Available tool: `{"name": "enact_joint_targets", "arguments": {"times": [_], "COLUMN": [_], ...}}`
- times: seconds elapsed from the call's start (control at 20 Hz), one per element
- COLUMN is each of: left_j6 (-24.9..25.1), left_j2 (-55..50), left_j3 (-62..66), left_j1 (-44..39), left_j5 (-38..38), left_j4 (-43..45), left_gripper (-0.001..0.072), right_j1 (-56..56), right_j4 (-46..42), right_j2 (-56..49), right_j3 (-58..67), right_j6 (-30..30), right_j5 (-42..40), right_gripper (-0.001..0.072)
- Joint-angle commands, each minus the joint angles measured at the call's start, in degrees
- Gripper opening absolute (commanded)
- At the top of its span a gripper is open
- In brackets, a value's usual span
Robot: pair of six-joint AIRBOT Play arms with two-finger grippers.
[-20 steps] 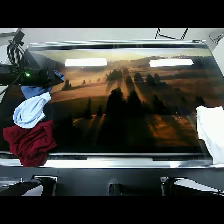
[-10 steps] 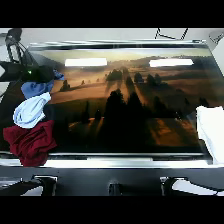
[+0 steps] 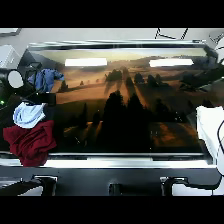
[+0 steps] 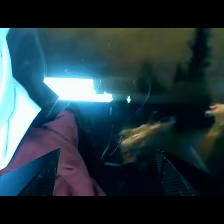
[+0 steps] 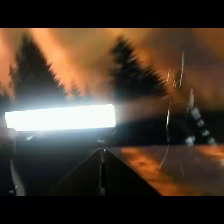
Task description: Fold the clothes and pants, and hang the long-sleeved shirts on hangers.
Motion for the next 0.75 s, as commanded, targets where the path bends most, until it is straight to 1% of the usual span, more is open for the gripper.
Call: {"name": "enact_joint_targets", "arguments": {"times": [0.0, 0.15, 0.7], "left_j6": [0.81, 0.79, 0.79], "left_j2": [-0.04, -0.22, -0.22], "left_j3": [-2.47, -2.47, -2.47], "left_j1": [-0.04, -0.04, -0.04], "left_j5": [1.95, 1.95, 1.95], "left_j4": [0.44, 0.44, 0.44], "left_gripper": [0.0705, 0.0706, 0.0706], "right_j1": [2.60, 2.60, 2.60], "right_j4": [-0.94, -1.05, -1.05], "right_j2": [-0.13, -0.13, -0.13], "right_j3": [-1.84, -1.84, -1.84], "right_j6": [4.20, 4.17, 4.17], "right_j5": [2.14, 4.79, 4.59], "right_gripper": [0.0036, 0.0034, 0.0034]}}
